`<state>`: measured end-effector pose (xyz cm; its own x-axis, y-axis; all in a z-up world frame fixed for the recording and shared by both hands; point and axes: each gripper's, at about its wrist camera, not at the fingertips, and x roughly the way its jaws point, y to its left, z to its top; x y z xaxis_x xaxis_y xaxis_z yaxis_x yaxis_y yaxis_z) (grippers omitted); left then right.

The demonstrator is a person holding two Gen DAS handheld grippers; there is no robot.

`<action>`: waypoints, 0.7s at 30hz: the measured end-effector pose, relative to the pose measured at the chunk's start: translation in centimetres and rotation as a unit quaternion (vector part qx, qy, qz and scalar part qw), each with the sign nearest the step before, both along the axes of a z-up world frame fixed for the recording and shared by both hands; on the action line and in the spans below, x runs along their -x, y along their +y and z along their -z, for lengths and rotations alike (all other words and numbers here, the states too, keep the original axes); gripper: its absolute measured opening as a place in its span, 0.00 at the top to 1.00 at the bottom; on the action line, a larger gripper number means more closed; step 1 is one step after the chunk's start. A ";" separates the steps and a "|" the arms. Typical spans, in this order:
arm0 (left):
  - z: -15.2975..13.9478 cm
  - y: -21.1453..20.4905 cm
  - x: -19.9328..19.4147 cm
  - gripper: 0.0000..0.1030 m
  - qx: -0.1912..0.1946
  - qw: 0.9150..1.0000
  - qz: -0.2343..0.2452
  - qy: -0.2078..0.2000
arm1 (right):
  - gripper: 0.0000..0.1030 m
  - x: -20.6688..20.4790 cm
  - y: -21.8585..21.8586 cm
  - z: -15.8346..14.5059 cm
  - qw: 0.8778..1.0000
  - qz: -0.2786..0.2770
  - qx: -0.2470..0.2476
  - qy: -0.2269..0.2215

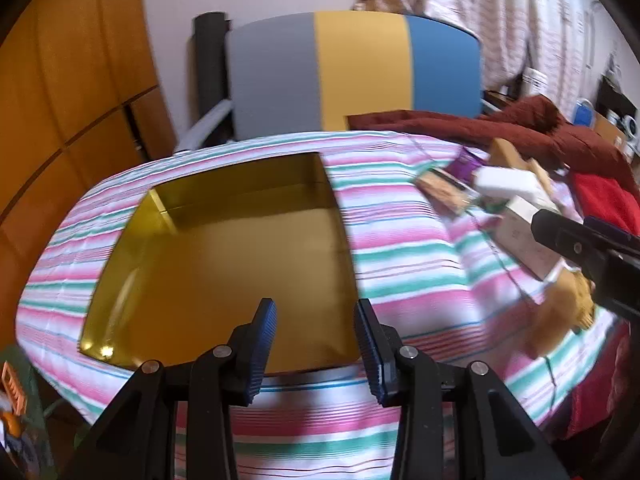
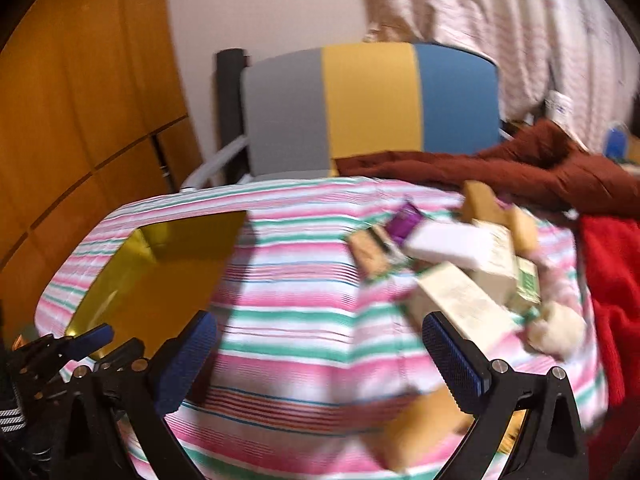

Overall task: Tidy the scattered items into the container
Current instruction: 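Grasp the yellow plush toy with the right gripper while the left gripper approaches the yellow sponge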

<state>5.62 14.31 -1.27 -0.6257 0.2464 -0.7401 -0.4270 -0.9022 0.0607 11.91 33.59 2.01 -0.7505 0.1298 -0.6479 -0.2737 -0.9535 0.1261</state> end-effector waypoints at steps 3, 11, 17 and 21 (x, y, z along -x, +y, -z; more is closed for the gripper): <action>0.1 1.3 -0.4 0.61 -0.007 1.000 0.023 -0.009 | 0.00 -1.8 2.6 0.7 0.999 0.044 0.002 -0.008; 0.5 5.8 -2.1 0.61 -0.009 0.995 0.098 -0.012 | 0.00 -5.1 10.8 3.9 0.977 0.194 0.052 -0.068; 0.4 8.6 -3.2 0.61 -0.045 0.985 0.162 -0.039 | 0.08 -5.6 12.1 5.8 0.972 0.192 0.105 -0.091; 0.2 10.1 -4.0 0.60 -0.081 0.971 0.217 -0.063 | 0.19 -4.8 11.5 6.9 0.971 0.187 0.094 -0.118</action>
<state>9.59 24.38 -1.46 -0.3439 0.5869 -0.7330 -0.7645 -0.6283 -0.1444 16.70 45.07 -4.91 -0.5011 0.2283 -0.8347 -0.6393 -0.7478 0.1793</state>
